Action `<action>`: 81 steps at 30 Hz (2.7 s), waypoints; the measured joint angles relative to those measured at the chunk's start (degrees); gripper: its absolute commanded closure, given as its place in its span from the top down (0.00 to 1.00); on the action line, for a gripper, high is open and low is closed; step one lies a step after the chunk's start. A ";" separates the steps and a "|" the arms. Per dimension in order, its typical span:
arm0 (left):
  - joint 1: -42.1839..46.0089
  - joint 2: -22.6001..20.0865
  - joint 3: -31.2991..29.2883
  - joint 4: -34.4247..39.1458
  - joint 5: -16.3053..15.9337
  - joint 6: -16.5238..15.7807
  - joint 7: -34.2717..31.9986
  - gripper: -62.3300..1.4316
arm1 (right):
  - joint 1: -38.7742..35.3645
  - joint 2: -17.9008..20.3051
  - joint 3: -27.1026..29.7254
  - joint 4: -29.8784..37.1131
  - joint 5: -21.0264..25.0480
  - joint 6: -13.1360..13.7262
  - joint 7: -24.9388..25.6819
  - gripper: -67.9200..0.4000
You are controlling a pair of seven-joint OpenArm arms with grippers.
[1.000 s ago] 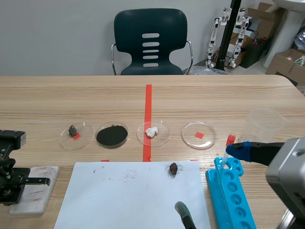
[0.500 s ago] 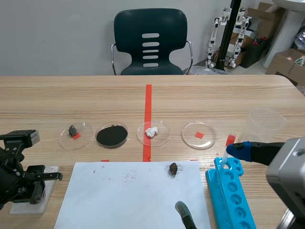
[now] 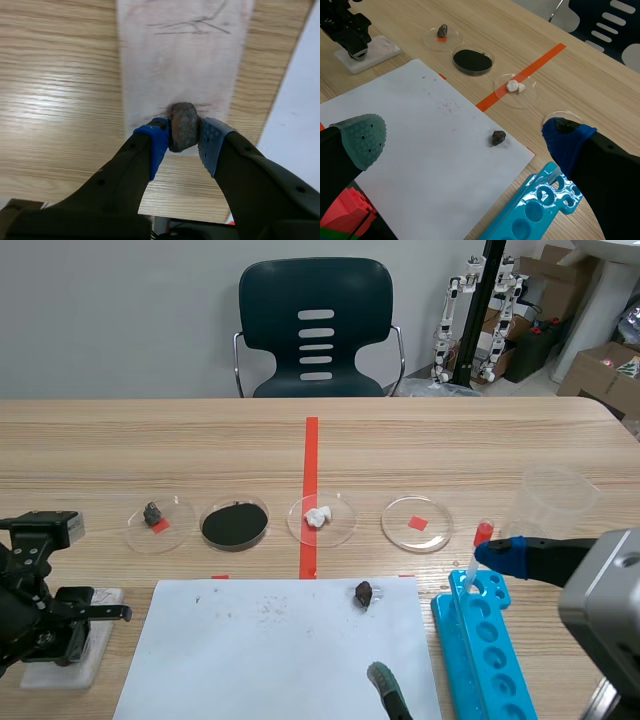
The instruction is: Rub the mineral on the streak plate below the first streak
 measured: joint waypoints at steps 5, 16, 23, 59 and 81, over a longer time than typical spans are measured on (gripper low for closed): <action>0.04 -0.31 0.00 -0.11 5.16 1.90 0.37 0.23 | 0.00 0.00 0.00 0.00 0.00 0.02 0.02 1.00; 1.99 -0.61 0.00 1.55 5.53 1.90 -11.89 0.23 | 0.00 0.00 0.00 0.00 -0.02 0.00 0.02 1.00; 8.61 -3.28 -0.02 11.04 5.25 1.90 -30.69 0.23 | 0.00 0.00 0.00 0.00 -0.02 0.00 0.02 1.00; 34.77 -4.76 -0.02 29.18 12.48 -25.49 -71.12 0.23 | 0.00 0.00 0.00 0.00 0.00 0.00 0.02 1.00; 34.16 -4.76 -0.02 29.18 12.48 -25.31 -70.77 0.23 | 0.00 0.00 0.00 0.00 0.00 0.00 0.02 1.00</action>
